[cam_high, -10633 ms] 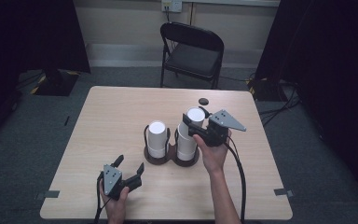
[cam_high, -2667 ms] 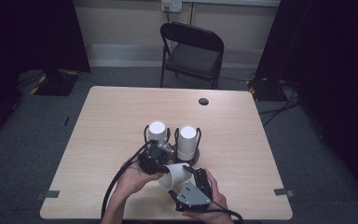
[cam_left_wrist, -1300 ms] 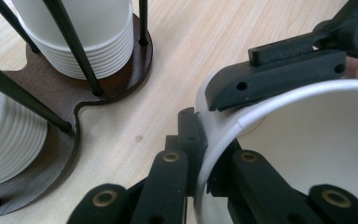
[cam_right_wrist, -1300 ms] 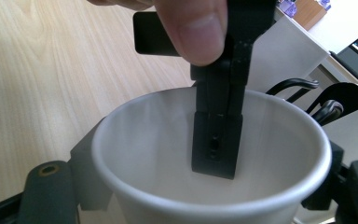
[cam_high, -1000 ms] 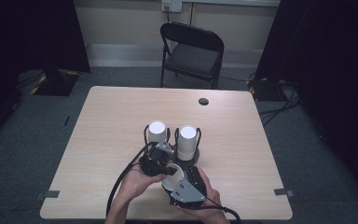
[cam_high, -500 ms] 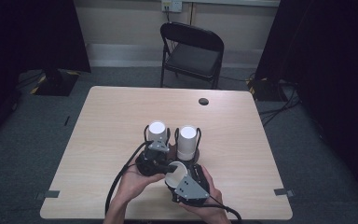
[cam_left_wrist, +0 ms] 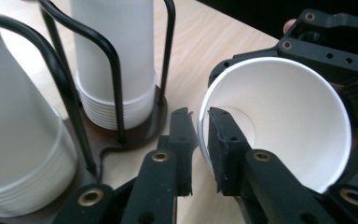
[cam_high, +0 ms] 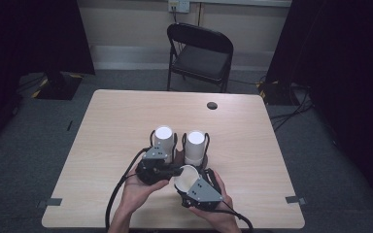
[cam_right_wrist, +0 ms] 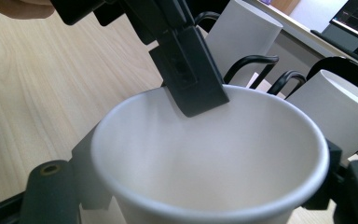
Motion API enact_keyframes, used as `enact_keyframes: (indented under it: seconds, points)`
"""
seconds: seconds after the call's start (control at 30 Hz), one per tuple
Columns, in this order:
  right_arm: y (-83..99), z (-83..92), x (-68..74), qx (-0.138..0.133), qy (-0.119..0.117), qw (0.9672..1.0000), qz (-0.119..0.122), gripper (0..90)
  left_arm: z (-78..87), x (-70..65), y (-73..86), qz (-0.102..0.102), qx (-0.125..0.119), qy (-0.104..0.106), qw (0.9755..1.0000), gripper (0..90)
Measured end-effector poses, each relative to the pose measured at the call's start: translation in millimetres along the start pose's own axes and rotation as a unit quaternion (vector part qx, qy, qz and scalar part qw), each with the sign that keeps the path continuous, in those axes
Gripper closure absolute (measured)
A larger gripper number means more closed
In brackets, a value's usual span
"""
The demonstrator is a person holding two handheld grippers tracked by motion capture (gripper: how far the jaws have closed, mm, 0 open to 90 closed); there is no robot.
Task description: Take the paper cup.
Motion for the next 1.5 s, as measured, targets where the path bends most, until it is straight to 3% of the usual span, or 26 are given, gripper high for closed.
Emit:
enact_keyframes:
  seconds: [0.2,0.3,0.43,0.53,0.7,0.77,0.87,1.13,1.17,1.2,1.23,1.27,1.37,1.5]
  points:
    - [2.4,1.6,-3.1,-0.003,0.001,0.9999,-0.015,23.4,6.7,2.2,-4.1,-0.017,-0.043,-0.035,0.9983,71.9]
    - [4.6,3.5,-5.1,-0.004,-0.001,0.9996,-0.028,23.4,8.7,3.8,-3.5,-0.006,-0.061,-0.039,0.9974,66.2]
    - [6.5,4.2,-9.0,-0.001,0.001,0.9992,-0.040,23.4,8.8,6.6,-0.9,-0.001,-0.069,-0.041,0.9968,61.7]
    - [8.2,4.9,-14.4,-0.003,0.001,0.9981,-0.061,23.6,8.3,6.5,1.0,-0.015,-0.071,-0.041,0.9966,46.1]
    - [9.3,8.2,-17.9,-0.015,-0.005,0.9959,-0.089,23.6,10.7,10.7,3.3,-0.007,-0.079,-0.064,0.9947,34.1]
    - [11.7,9.8,-20.1,-0.012,-0.003,0.9953,-0.096,23.5,11.3,15.0,7.0,-0.005,-0.083,-0.081,0.9933,31.2]
    - [14.2,11.0,-22.4,-0.009,-0.002,0.9948,-0.101,23.5,11.5,17.1,10.0,0.003,-0.086,-0.083,0.9929,28.2]
    - [20.9,13.1,-32.9,-0.007,0.008,0.9927,-0.120,23.6,15.0,26.8,21.7,0.020,-0.107,-0.106,0.9883,20.8]
    - [21.6,13.2,-33.8,-0.007,0.008,0.9922,-0.124,23.6,16.3,28.4,23.4,0.017,-0.110,-0.114,0.9872,20.0]
    - [22.4,13.6,-34.9,-0.006,0.009,0.9919,-0.126,23.8,19.2,31.5,26.2,0.028,-0.118,-0.129,0.9842,18.9]
    - [22.4,13.6,-34.9,-0.006,0.009,0.9919,-0.126,23.8,19.2,31.5,26.2,0.028,-0.118,-0.129,0.9842,16.5]
    - [22.9,14.0,-36.0,-0.007,0.009,0.9916,-0.129,24.0,20.5,33.0,27.3,0.037,-0.123,-0.135,0.9825,16.5]
    - [24.7,15.2,-40.7,-0.007,0.013,0.9905,-0.137,24.2,25.5,36.9,29.8,0.040,-0.146,-0.162,0.9751,15.4]
    - [28.9,16.7,-50.5,-0.006,0.022,0.9888,-0.147,24.2,27.4,41.6,37.9,0.043,-0.144,-0.176,0.9729,15.4]
Point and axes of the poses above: each handheld gripper's, and its own axes: z roughly backward along the jaws, y roughly out of its underside, x roughly to its left, the point moved 10 cm from there along -z, roughly forward along the jaws
